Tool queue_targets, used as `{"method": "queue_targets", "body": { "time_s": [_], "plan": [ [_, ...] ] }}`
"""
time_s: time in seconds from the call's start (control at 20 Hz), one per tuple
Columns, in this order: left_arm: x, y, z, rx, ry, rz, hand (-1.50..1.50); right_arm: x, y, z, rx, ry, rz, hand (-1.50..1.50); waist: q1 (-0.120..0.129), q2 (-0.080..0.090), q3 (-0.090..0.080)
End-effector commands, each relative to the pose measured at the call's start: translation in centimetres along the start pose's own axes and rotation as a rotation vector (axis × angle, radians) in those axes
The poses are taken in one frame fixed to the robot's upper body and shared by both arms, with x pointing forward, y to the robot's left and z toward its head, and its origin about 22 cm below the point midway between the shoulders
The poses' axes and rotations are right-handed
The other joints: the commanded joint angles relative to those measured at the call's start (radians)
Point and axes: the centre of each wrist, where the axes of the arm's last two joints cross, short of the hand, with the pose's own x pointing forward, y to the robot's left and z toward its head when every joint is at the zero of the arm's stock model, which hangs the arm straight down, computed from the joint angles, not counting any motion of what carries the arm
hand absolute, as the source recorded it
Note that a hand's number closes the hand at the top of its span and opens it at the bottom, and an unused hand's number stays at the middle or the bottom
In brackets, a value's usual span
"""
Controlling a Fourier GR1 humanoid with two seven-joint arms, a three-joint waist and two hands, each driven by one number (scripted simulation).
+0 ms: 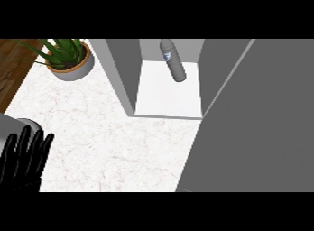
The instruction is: Pick up the bottled water, place it into the cabinet and close the cabinet
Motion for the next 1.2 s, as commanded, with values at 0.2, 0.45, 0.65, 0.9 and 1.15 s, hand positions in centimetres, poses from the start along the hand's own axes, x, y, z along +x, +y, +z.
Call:
{"method": "queue_targets", "body": {
  "time_s": [0.2, 0.45, 0.65, 0.9, 1.15],
  "plan": [
    [0.8, 0.7, -0.2, -0.022, -0.020, -0.002, -1.50, 0.2, 0.6, -3.8, -0.104, -0.049, -0.056, 1.50, 0.022, 0.007, 0.000],
    [0.6, 1.1, 0.2, -0.019, -0.016, 0.005, -1.50, 0.1, 0.4, -3.8, -0.094, -0.058, -0.069, 1.50, 0.034, 0.012, -0.002],
    [1.0, 1.3, 0.1, -0.039, -0.007, 0.020, -1.50, -0.3, 0.1, -3.6, -0.111, -0.055, -0.112, 1.50, 0.048, 0.022, -0.002],
    [1.2, 1.4, -0.1, -0.056, -0.024, 0.030, -1.50, -1.0, 0.3, -4.0, -0.059, -0.063, -0.179, 1.50, 0.075, 0.035, -0.003],
    [1.3, 1.4, -0.2, -0.102, -0.025, 0.027, -1.50, -3.1, 2.0, -4.6, 0.165, 0.000, -0.385, 1.50, 0.130, 0.062, -0.002]
  ]
}}
